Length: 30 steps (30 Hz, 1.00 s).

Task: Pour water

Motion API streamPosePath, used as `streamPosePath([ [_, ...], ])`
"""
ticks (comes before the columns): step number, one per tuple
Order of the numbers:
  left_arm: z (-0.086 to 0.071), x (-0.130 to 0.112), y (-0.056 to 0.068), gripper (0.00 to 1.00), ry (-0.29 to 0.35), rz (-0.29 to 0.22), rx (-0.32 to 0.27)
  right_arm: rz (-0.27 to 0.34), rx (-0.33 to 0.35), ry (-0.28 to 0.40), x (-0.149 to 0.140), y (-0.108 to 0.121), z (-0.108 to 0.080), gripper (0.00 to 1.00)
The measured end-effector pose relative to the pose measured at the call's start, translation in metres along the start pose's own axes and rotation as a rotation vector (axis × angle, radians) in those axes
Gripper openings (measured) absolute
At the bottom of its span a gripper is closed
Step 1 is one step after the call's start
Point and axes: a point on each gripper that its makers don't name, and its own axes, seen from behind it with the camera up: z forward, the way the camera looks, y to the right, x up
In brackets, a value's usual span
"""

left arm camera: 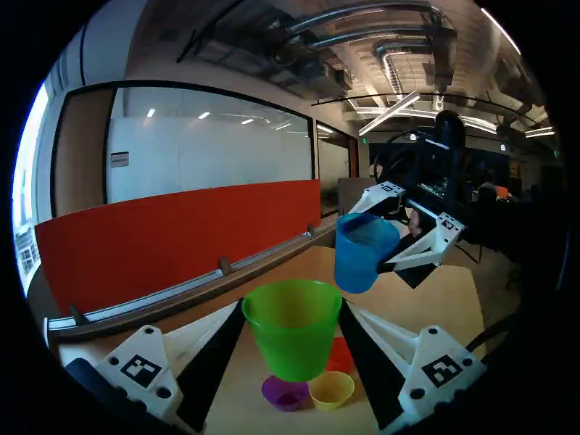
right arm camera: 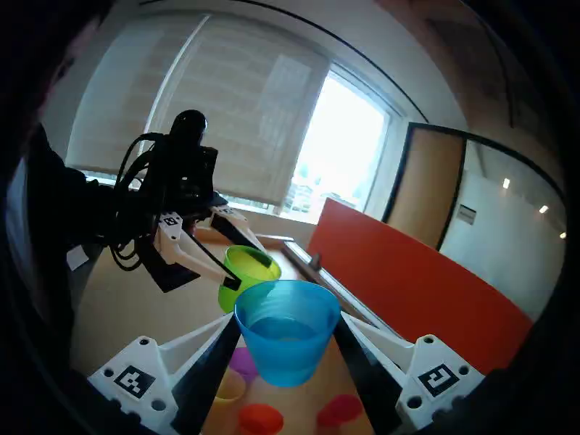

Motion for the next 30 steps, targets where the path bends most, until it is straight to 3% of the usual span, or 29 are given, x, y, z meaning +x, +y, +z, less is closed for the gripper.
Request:
streamPosePath([
  [8, 0.002, -0.004, 0.003, 0.89, -0.001, -0.021, -0.009, -0.075, -0.013, -0.008, 0.007, 0.006, 0.004, 0.90],
  [30, 0.011, 0.003, 0.023, 0.89, 0.018, -0.018, -0.040, -0.243, -0.050, -0.001, 0.037, 0.032, 0.015, 0.90],
])
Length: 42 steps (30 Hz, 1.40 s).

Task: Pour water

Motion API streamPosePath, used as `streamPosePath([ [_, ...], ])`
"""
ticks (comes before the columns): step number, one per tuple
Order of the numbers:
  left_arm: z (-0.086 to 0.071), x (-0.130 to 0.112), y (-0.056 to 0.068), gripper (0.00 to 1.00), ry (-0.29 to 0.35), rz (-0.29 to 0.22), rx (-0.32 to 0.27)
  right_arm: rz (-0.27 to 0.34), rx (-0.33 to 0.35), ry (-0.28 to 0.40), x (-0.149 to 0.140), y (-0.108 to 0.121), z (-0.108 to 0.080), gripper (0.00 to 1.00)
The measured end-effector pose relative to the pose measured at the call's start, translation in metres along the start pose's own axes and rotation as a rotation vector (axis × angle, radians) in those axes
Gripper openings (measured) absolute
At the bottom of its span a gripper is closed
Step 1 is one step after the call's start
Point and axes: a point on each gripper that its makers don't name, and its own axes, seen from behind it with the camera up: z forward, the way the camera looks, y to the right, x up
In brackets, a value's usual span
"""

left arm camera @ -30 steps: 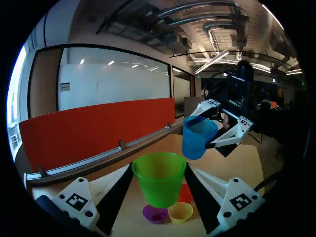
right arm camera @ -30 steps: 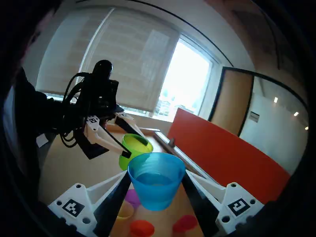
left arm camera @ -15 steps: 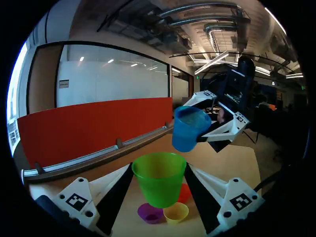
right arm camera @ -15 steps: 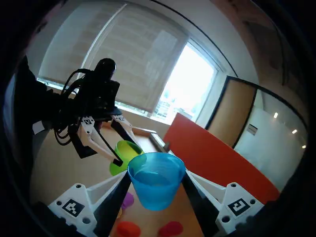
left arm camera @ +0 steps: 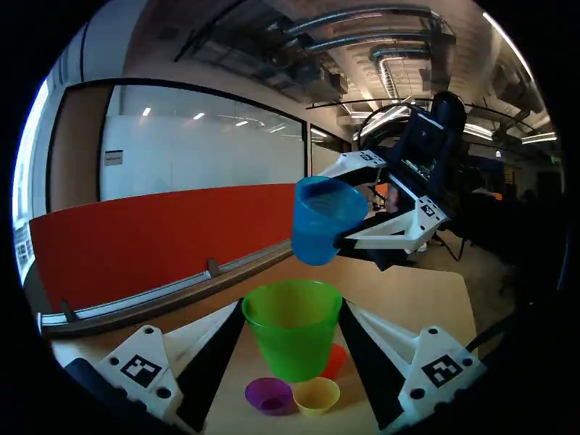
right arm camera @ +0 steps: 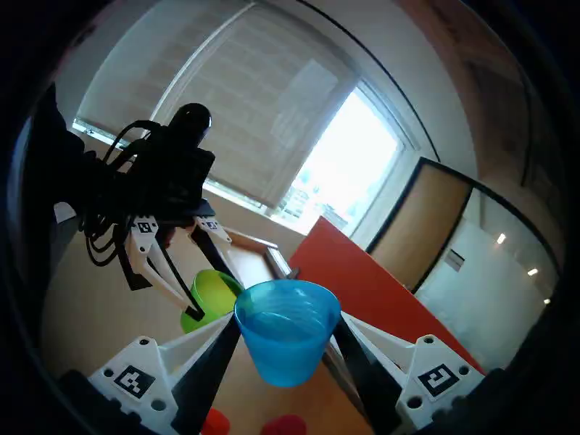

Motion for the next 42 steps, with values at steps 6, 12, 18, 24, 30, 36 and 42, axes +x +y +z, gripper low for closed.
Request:
streamPosePath([
  [6, 0.002, 0.003, 0.004, 0.89, 0.005, -0.001, -0.007, -0.059, -0.007, -0.010, 0.002, 0.007, 0.003, 0.90],
  [12, 0.004, 0.006, 0.008, 0.89, 0.007, -0.002, -0.015, -0.098, -0.005, -0.015, 0.005, 0.010, 0.008, 0.90],
  [18, 0.007, 0.006, 0.012, 0.89, 0.005, 0.003, -0.023, -0.146, -0.009, -0.021, 0.008, 0.016, 0.013, 0.90],
  [24, 0.010, 0.005, 0.012, 0.89, 0.005, -0.001, -0.025, -0.194, -0.010, -0.030, 0.009, 0.019, 0.018, 0.90],
  [30, 0.011, 0.004, 0.012, 0.89, 0.005, -0.001, -0.028, -0.240, -0.014, -0.041, 0.009, 0.021, 0.023, 0.90],
  [36, 0.013, 0.003, 0.013, 0.89, 0.005, -0.003, -0.032, -0.271, -0.017, -0.042, 0.012, 0.023, 0.028, 0.90],
  [42, 0.014, 0.003, 0.014, 0.89, 0.006, -0.001, -0.034, -0.318, -0.016, -0.053, 0.013, 0.023, 0.032, 0.90],
])
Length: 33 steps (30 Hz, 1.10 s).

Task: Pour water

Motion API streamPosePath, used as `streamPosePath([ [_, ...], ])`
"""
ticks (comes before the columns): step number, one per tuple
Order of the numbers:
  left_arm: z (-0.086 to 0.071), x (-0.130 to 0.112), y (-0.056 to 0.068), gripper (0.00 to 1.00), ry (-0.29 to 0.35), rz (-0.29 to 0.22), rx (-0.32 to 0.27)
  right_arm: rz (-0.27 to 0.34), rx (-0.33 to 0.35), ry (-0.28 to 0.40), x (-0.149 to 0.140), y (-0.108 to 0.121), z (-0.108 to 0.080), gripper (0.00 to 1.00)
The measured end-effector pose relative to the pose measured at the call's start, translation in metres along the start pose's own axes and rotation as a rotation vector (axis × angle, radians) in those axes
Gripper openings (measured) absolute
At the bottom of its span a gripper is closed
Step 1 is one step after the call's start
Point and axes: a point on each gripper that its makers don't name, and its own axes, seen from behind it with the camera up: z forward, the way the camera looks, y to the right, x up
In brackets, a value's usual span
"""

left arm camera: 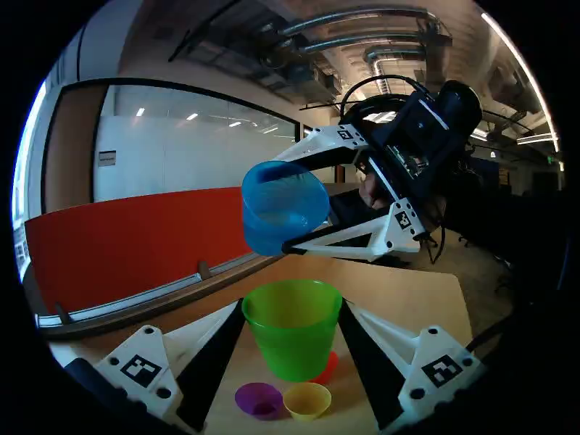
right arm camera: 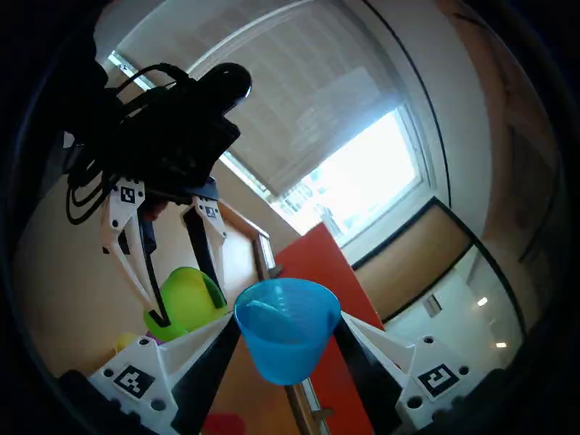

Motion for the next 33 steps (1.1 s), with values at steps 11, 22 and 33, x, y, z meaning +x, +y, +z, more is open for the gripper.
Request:
streamPosePath([
  [11, 0.002, 0.000, 0.003, 0.89, 0.001, 0.000, -0.005, -0.071, -0.006, -0.017, 0.001, 0.003, 0.006, 0.90],
  [22, 0.002, 0.000, 0.004, 0.89, 0.004, 0.002, -0.007, -0.144, -0.010, -0.035, 0.001, 0.008, 0.009, 0.90],
  [33, 0.003, 0.000, 0.006, 0.89, 0.004, 0.015, -0.013, -0.191, -0.014, -0.046, 0.000, 0.008, 0.011, 0.91],
])
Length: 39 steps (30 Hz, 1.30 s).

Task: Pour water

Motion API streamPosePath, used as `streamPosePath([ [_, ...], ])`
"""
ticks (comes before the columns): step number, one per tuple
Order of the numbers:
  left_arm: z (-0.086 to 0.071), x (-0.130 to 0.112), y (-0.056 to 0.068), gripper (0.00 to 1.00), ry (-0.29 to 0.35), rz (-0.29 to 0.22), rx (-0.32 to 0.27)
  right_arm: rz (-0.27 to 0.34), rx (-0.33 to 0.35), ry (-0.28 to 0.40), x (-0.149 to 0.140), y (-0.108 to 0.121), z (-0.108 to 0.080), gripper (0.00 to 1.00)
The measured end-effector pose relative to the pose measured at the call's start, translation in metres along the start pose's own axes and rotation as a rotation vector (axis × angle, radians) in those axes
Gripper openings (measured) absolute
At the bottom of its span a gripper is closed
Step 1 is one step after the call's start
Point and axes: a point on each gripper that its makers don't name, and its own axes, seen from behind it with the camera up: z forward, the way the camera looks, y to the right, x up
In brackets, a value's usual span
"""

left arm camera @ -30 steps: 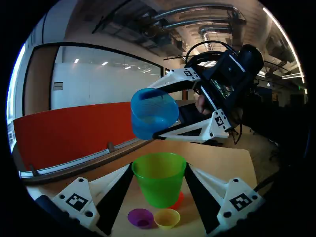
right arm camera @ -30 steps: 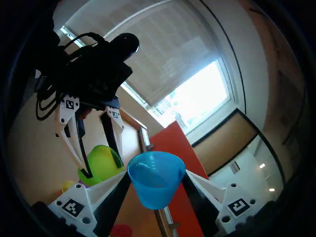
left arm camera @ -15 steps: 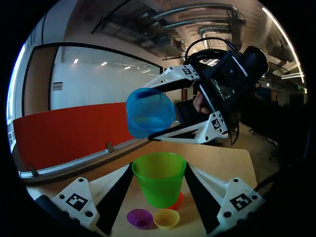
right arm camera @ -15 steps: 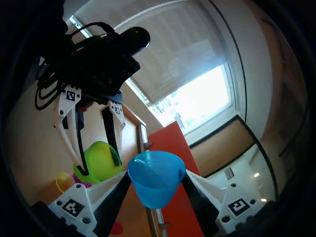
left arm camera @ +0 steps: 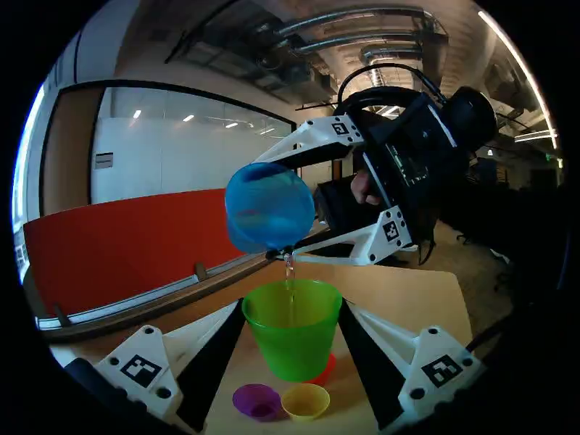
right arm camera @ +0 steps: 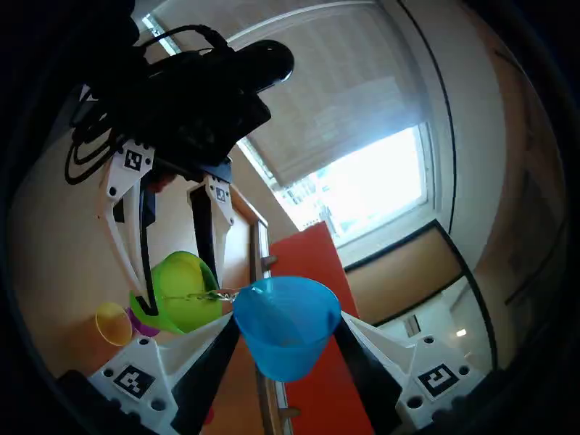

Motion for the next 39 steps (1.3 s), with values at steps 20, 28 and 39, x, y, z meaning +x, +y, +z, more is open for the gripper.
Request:
streamPosePath([
  [20, -0.0023, 0.0026, -0.0008, 0.89, 0.009, 0.019, 0.006, -0.041, -0.007, -0.002, -0.0002, 0.0048, 0.0001, 0.90],
  [28, -0.0020, 0.0041, 0.0007, 0.89, 0.010, 0.022, 0.004, -0.057, -0.013, -0.001, 0.0010, 0.0070, -0.0002, 0.91],
  [39, -0.0027, 0.0057, 0.0026, 0.89, 0.014, 0.024, 0.002, -0.080, -0.016, -0.002, 0.0026, 0.0079, -0.0004, 0.91],
])
